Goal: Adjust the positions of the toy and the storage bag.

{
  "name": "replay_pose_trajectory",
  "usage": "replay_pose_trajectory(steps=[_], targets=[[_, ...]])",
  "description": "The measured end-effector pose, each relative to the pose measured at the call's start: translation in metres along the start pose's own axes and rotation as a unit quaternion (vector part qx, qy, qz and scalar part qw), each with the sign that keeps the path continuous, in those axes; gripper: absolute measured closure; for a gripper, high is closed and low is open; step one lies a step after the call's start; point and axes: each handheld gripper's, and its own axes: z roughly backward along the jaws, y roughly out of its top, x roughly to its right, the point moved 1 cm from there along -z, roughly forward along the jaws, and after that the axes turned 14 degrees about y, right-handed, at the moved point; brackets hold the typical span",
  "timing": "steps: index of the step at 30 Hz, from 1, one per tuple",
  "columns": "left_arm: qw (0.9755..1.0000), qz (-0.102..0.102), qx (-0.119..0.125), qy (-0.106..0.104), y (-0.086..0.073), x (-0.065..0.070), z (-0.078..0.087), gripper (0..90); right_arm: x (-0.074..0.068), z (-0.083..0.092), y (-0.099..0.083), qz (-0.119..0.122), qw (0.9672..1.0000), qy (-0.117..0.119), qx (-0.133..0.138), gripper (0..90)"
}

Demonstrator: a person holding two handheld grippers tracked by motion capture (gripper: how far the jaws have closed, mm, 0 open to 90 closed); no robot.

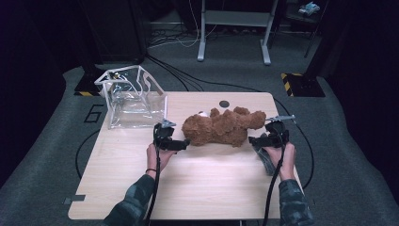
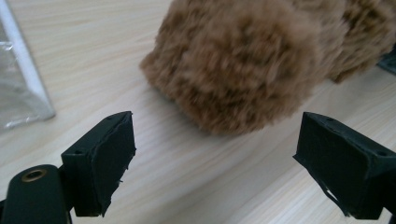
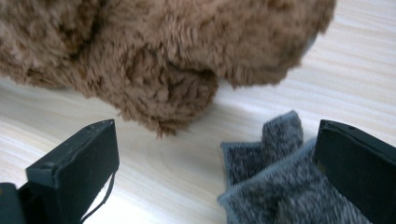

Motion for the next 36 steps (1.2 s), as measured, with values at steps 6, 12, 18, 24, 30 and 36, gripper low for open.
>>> replay_pose_trajectory(steps=[6, 12, 18, 24, 30, 36], targets=[[0.9999, -0.01, -0.001, -0.013, 0.021, 0.006, -0.006, 11.5, 0.003, -0.004, 0.016, 0.003, 1.0, 0.005, -0.006, 0.0], [0.9997, -0.015, -0.005, -0.018, 0.036, 0.013, -0.014, 13.1, 0.007, -0.008, 0.029, 0.005, 0.9998, 0.01, -0.013, 0.0], [0.9994, -0.022, -0.018, -0.018, 0.041, 0.018, -0.021, 16.2, 0.015, -0.014, 0.038, -0.006, 0.9998, 0.007, -0.017, 0.8], [0.9992, -0.025, -0.025, -0.021, 0.04, 0.02, -0.027, 28.6, 0.021, -0.018, 0.045, -0.016, 0.9997, 0.008, -0.019, 12.3], [0.9992, -0.028, -0.022, -0.019, 0.039, 0.019, -0.028, 39.5, 0.024, -0.024, 0.048, -0.02, 0.9996, 0.006, -0.021, 19.3], [0.9991, -0.034, -0.021, -0.017, 0.036, 0.017, -0.029, 50.4, 0.023, -0.024, 0.048, -0.025, 0.9995, -0.017, -0.003, 42.1]])
